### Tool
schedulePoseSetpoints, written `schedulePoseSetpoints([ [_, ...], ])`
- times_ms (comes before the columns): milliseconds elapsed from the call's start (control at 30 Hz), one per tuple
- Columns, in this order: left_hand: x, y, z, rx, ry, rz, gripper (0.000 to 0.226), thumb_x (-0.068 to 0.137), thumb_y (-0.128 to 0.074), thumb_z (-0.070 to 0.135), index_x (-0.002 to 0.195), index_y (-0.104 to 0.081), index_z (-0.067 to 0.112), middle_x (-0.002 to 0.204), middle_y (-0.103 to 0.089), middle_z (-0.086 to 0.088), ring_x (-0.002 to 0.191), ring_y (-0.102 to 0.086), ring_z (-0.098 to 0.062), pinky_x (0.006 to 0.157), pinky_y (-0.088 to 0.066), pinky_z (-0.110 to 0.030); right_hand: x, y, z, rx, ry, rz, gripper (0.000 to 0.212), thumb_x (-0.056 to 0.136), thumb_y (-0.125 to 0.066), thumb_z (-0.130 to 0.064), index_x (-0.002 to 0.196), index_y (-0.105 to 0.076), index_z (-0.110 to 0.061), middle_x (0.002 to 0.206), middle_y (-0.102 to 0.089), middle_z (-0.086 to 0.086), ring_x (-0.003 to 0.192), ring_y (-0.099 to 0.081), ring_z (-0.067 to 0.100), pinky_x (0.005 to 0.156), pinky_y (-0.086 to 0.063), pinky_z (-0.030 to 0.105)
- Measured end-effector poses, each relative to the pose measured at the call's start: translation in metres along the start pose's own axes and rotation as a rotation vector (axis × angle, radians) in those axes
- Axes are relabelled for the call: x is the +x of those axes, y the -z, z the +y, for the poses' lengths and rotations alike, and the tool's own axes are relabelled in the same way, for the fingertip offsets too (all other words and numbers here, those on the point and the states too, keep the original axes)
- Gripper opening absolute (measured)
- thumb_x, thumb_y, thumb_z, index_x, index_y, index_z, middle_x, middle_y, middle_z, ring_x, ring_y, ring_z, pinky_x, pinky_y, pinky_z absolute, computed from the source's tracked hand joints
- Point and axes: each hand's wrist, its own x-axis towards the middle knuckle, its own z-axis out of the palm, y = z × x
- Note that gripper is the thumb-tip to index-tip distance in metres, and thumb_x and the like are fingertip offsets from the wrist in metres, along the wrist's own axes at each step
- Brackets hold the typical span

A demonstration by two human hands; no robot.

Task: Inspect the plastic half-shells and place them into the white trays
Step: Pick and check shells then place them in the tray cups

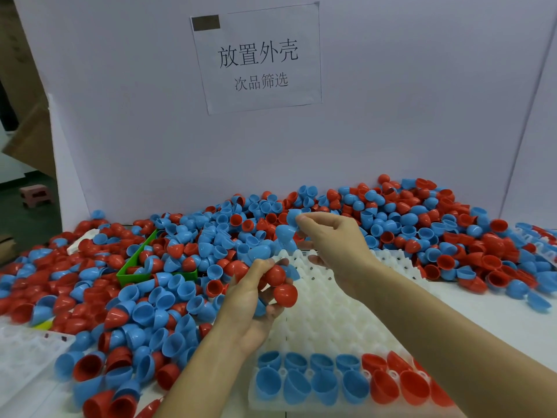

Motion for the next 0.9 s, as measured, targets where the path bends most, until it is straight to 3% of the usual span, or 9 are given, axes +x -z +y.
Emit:
schedulePoseSetpoints([
  [100,0.001,0.002,0.003,-0.005,-0.001,-0.028,0.01,0.057,-0.075,0.024,0.064,-0.079,0.018,0.073,-0.073,-0.001,0.074,-0.063,-0.014,0.032,-0.035,-0.015,-0.001,0.005,-0.003,0.043,-0.013,0.04,0.009,0.098,-0.06,-0.03,0.093,-0.068,-0.029,0.092,-0.071,-0.004,0.083,-0.07,0.013,0.062,-0.048,0.025],
  [233,0.001,0.004,0.007,-0.024,-0.023,-0.025,0.032,0.058,-0.075,0.025,0.087,-0.072,0.012,0.077,-0.074,-0.002,0.067,-0.064,-0.011,0.032,-0.033,-0.015,-0.001,0.03,-0.004,0.185,-0.118,0.06,0.013,0.101,-0.055,-0.023,0.106,-0.065,-0.016,0.102,-0.071,0.007,0.077,-0.075,0.018,0.056,-0.054,0.023],
  [400,0.004,0.006,0.007,-0.027,-0.061,-0.036,0.036,0.061,-0.073,0.024,0.094,-0.064,0.015,0.074,-0.074,0.0,0.064,-0.064,-0.01,0.032,-0.032,-0.014,-0.005,0.073,-0.001,0.507,-0.256,0.099,0.009,0.1,-0.052,-0.007,0.104,-0.059,-0.003,0.088,-0.076,0.016,0.079,-0.076,0.024,0.054,-0.057,0.021],
  [600,0.005,0.007,0.006,0.003,-0.075,-0.026,0.039,0.061,-0.073,0.023,0.098,-0.069,0.012,0.086,-0.074,-0.002,0.077,-0.059,-0.013,0.032,-0.034,-0.014,-0.015,0.135,0.005,0.576,-0.226,0.108,0.027,0.095,-0.046,0.008,0.118,-0.056,0.001,0.114,-0.067,0.02,0.092,-0.074,0.031,0.063,-0.059,0.026],
  [667,0.007,0.009,0.005,0.02,-0.084,-0.016,0.027,0.071,-0.072,0.019,0.097,-0.069,0.012,0.094,-0.071,-0.004,0.08,-0.058,-0.013,0.033,-0.034,-0.014,-0.021,0.151,0.005,0.514,-0.203,0.09,0.027,0.091,-0.051,0.009,0.113,-0.063,-0.001,0.111,-0.072,0.016,0.094,-0.074,0.028,0.064,-0.059,0.024],
  [767,0.01,0.013,0.004,0.026,-0.084,-0.026,0.01,0.089,-0.064,0.017,0.099,-0.067,0.015,0.101,-0.072,-0.005,0.084,-0.058,-0.014,0.034,-0.035,-0.014,-0.033,0.172,0.004,0.25,-0.143,0.054,0.024,0.08,-0.066,-0.005,0.104,-0.069,-0.008,0.103,-0.076,0.006,0.089,-0.075,0.022,0.063,-0.059,0.022],
  [900,0.026,0.024,0.002,0.055,-0.123,-0.042,0.009,0.088,-0.067,0.022,0.094,-0.071,0.018,0.087,-0.075,-0.002,0.08,-0.062,-0.014,0.035,-0.039,-0.014,-0.049,0.194,-0.005,-0.544,-0.012,-0.035,0.014,0.085,-0.07,-0.016,0.097,-0.072,-0.024,0.077,-0.075,-0.008,0.074,-0.071,0.005,0.057,-0.053,0.014],
])
